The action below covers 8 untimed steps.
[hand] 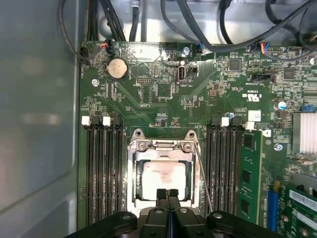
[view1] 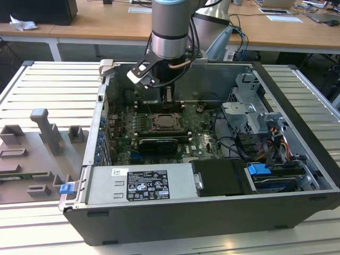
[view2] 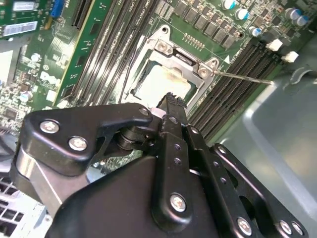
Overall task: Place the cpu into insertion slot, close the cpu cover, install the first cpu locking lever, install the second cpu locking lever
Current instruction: 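Install the first cpu locking lever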
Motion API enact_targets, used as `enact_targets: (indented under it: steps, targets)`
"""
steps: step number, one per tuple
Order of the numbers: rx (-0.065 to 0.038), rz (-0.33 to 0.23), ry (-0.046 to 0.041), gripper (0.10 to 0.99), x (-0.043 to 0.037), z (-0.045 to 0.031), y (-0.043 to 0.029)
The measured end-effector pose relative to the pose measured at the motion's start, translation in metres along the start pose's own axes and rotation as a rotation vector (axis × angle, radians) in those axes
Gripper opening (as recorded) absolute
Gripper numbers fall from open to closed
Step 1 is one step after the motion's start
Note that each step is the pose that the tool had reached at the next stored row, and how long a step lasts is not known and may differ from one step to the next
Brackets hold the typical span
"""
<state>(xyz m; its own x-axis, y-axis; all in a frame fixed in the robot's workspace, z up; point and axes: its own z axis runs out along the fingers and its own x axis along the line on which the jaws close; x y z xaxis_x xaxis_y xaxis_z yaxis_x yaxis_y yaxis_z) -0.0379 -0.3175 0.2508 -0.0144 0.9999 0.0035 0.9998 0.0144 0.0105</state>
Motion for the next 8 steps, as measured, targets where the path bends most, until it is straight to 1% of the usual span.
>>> enact_targets:
  steps: [1, 2, 3, 5, 7, 8]
  targets:
    - [0.000, 0.000, -0.0014, 0.106, 0.0001, -0.0090, 0.0001]
    - [0.000, 0.000, -0.0021, 0.106, 0.0001, -0.0133, 0.0001]
    - [0.000, 0.000, -0.0024, 0.106, 0.0001, -0.0159, 0.0002]
    - [0.000, -0.008, -0.0023, 0.106, 0.0001, -0.0167, 0.0002]
    - [0.000, -0.067, -0.0018, 0.106, 0.0001, -0.0167, 0.0001]
    - [0.000, -0.073, -0.0017, 0.106, 0.0001, -0.0167, 0.0001]
